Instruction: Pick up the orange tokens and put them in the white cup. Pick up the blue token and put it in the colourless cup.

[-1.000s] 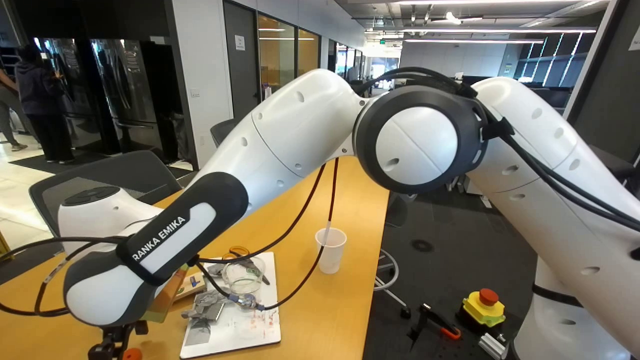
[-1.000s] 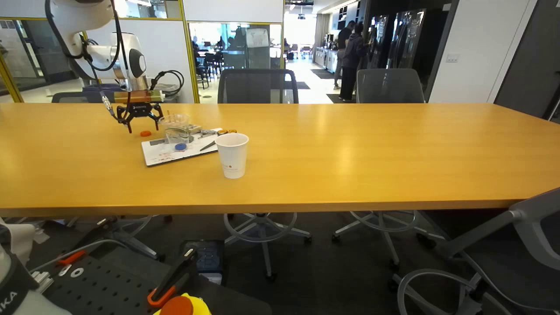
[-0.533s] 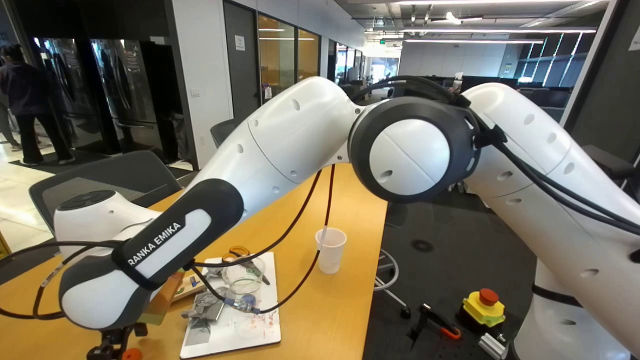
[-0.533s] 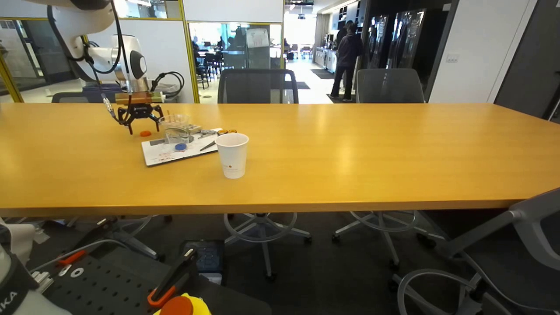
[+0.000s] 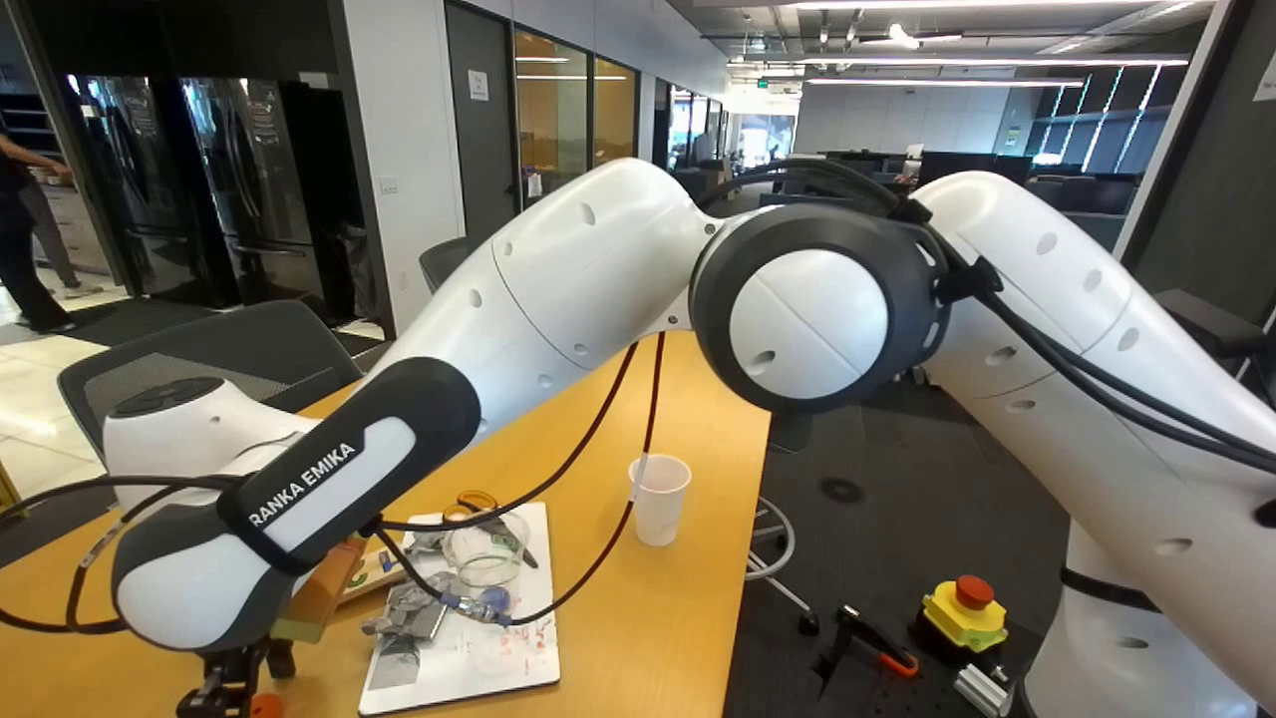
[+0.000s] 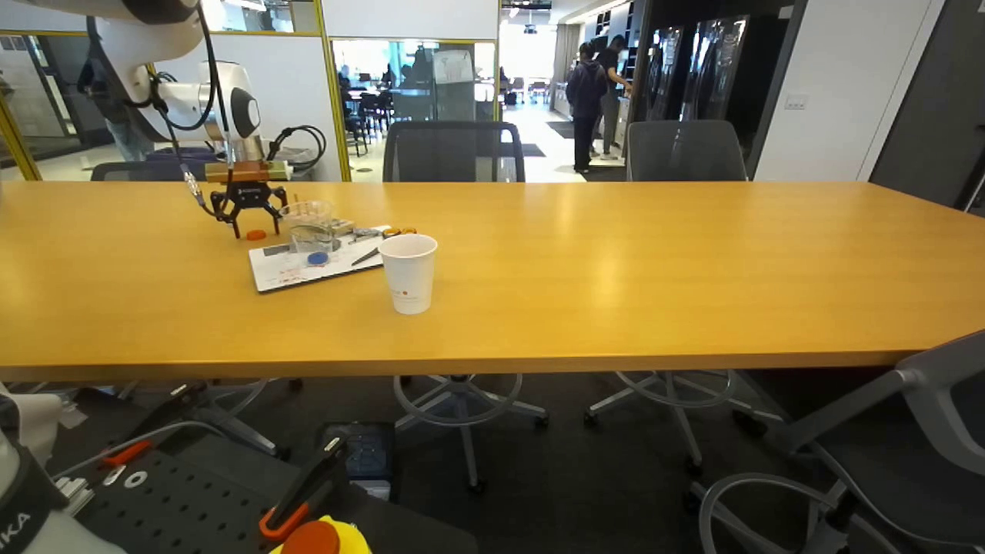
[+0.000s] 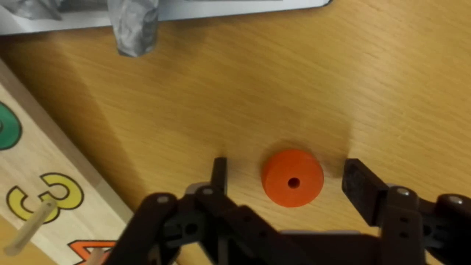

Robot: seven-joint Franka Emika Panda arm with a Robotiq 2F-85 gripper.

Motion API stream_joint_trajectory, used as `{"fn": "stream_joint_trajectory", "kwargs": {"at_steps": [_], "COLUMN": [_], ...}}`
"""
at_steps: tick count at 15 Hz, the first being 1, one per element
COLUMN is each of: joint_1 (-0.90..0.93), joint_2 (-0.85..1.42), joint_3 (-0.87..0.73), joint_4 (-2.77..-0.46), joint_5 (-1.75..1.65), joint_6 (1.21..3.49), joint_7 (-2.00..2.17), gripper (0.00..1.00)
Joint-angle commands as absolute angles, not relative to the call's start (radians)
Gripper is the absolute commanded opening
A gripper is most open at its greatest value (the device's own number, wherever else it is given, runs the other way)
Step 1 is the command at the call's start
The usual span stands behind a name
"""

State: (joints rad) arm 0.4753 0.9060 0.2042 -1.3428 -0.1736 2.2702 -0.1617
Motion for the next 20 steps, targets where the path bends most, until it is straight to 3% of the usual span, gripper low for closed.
{"fn": "stream_joint_trajectory", "kwargs": {"at_steps": [1, 4, 6, 12, 20], "joint_1": [0.483, 0.486, 0.489, 0.498, 0.39], "joint_2": [0.935, 0.939, 0.939, 0.838, 0.513], "joint_3": [0.201, 0.198, 0.195, 0.147, 0.108], "joint_4": [-1.277, -1.262, -1.257, -1.352, -1.635], "joint_5": [-0.184, -0.184, -0.187, -0.203, -0.17], "joint_6": [2.224, 2.21, 2.203, 2.221, 2.22], "joint_7": [-0.149, -0.146, -0.139, -0.044, 0.058], "gripper": [0.51, 0.27, 0.17, 0.2, 0.2]}}
